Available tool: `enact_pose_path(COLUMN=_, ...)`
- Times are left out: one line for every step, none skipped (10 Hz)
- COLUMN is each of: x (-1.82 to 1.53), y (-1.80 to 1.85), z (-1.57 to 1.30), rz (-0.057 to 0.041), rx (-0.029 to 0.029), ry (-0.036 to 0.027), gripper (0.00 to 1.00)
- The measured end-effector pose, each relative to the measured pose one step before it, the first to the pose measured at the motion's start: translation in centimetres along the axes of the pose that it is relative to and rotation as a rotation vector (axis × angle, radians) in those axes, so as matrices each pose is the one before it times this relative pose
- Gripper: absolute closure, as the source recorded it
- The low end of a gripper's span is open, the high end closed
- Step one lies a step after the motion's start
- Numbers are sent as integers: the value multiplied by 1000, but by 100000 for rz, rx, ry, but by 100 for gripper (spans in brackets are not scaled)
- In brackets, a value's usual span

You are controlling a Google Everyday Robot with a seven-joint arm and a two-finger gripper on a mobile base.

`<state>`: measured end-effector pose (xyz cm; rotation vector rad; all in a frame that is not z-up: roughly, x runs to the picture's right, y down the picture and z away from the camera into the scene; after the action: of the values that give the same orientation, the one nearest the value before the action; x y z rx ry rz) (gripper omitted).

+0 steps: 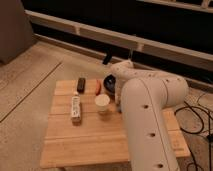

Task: Wipe the white sponge on the table

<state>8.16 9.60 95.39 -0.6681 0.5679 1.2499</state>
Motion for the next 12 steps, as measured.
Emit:
enact_pose_path(x=164, y=1140, z=-54, rz=-1259, rx=-1962, ry=-683, gripper=100)
enact_pose_path(x=511, y=1489, z=-129, rz=-1698, rx=-2769, ry=-1063, gripper=100)
enact_pose_path(x=504, y=1378, z=-348, rz=-1624, rx=-2514, ry=-1306, gripper=100)
enact_pose_path(x=772, y=967, z=-685, rz=-1635, rx=-1639, ry=-1481, gripper=100)
enact_pose_path(x=921, y=276, z=-462, rz=-933, rx=-371, ry=-805, gripper=100)
enact_pose_path(x=1393, y=-138, z=-509, rz=-506, rx=334, ry=-431, gripper=100)
enact_pose_path(x=1247, y=-510, z=-287, rz=606, rx=567, ry=297, gripper=100)
enact_pose_path(x=1320, y=-956, z=-31, rz=1561, rx=733, ry=949, gripper=100)
enact_pose_path(x=1922, y=-1670, z=301, rz=3923, rx=551, ry=2453, gripper=100)
enact_pose_path(x=802, y=-790, z=292, rz=2197, rx=254, ry=1696, gripper=100)
enact_pose_path(x=828, y=-971, z=604, rz=2679, rx=465, ry=2819, gripper=100)
enact_pose_path(x=276, y=-839, z=401, rz=2022, rx=882, ry=2052, gripper=100)
